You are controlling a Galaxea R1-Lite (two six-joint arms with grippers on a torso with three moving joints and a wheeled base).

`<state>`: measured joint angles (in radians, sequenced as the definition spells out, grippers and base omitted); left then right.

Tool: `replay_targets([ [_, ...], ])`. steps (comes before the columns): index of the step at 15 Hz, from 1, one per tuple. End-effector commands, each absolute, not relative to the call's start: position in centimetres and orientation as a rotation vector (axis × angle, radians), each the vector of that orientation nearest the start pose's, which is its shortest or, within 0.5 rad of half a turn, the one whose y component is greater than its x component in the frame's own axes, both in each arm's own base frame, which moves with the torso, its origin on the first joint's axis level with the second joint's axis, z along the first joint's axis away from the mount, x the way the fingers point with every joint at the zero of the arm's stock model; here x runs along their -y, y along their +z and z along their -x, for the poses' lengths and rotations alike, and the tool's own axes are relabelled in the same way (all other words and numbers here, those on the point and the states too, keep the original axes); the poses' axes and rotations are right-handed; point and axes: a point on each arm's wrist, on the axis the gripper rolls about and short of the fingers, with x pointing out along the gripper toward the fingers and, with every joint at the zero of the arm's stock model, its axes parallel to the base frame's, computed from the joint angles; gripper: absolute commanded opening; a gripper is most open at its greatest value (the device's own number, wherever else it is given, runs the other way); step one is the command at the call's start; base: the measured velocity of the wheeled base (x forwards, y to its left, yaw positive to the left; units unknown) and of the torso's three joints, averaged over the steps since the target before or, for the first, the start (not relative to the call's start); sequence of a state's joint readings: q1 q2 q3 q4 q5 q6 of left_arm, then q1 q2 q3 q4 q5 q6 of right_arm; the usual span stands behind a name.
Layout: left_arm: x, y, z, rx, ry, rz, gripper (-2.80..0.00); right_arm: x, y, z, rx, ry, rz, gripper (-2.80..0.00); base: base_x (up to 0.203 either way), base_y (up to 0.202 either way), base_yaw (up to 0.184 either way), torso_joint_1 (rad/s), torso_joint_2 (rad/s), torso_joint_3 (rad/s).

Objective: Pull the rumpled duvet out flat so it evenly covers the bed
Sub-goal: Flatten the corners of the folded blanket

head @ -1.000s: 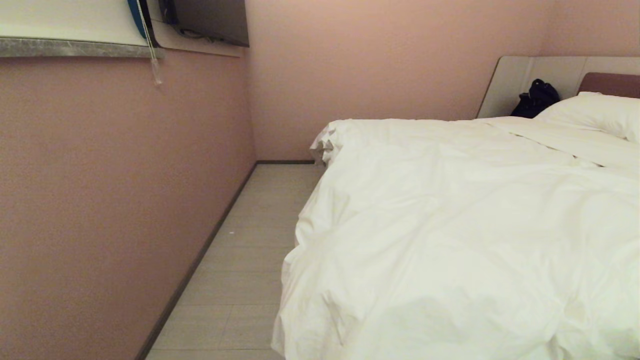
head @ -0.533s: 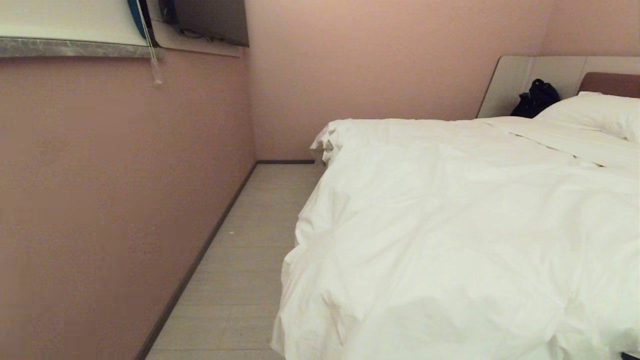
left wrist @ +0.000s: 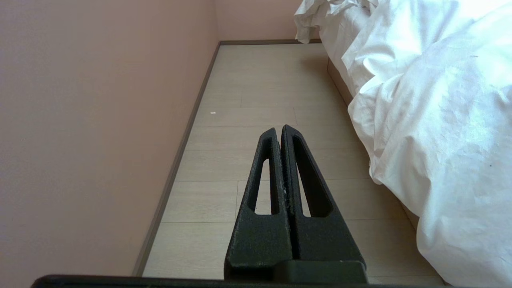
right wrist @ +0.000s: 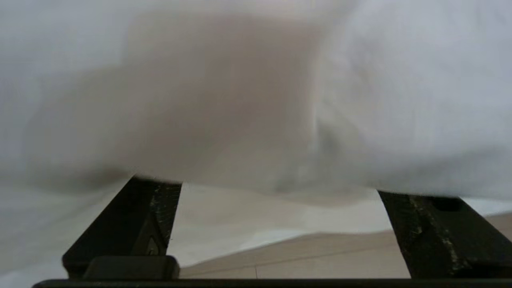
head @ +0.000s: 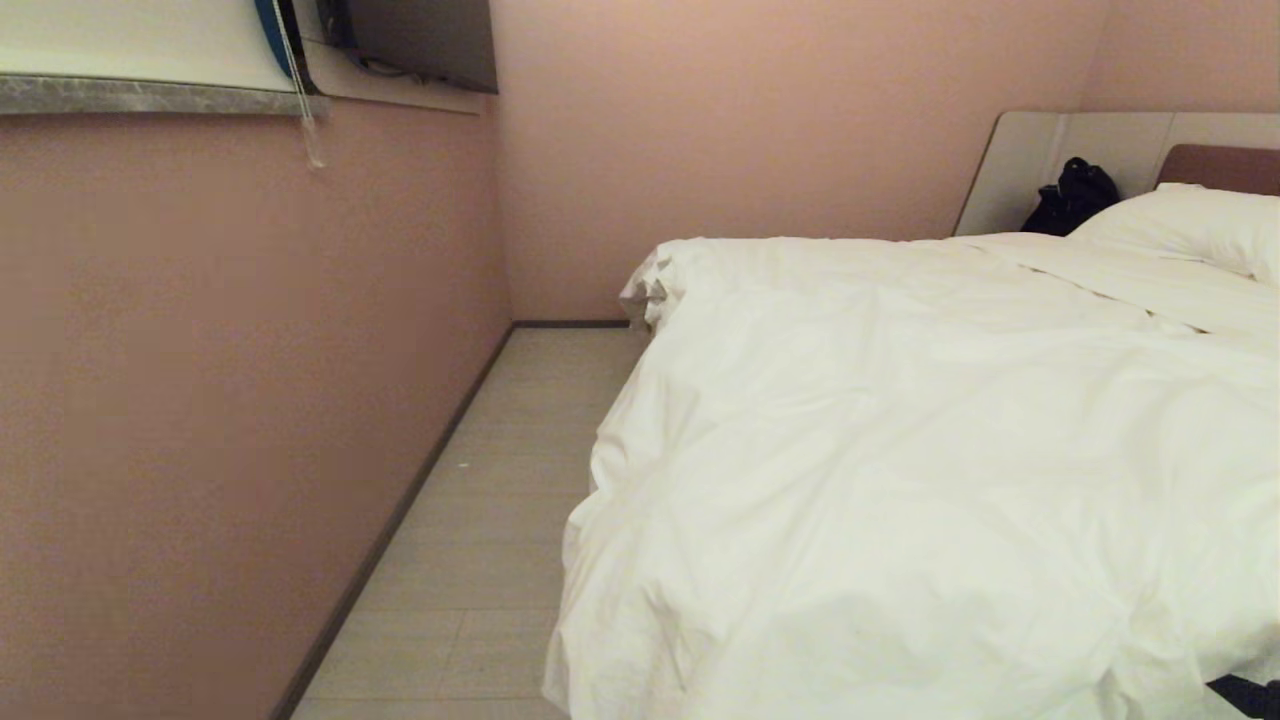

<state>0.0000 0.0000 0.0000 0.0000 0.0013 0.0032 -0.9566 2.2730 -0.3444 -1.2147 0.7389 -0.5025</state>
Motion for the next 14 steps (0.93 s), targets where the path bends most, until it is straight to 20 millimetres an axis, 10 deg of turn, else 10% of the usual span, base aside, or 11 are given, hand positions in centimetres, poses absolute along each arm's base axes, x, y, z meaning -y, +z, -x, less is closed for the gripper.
replay_targets([
  [1, 0.0, 7.5, 2.3, 0.000, 0.002, -0.003, -2.80, 21.8, -2.4, -17.9, -0.488, -0.069, -0.036, 0.00, 0.000, 0.000, 0.000, 0.000, 0.00, 0.000],
  [14, 0.0, 7.5, 2.3, 0.000, 0.002, -0.003, -2.80, 21.4, -3.0, -20.9, -0.491, -0.029, 0.007, 0.00, 0.000, 0.000, 0.000, 0.000, 0.00, 0.000],
])
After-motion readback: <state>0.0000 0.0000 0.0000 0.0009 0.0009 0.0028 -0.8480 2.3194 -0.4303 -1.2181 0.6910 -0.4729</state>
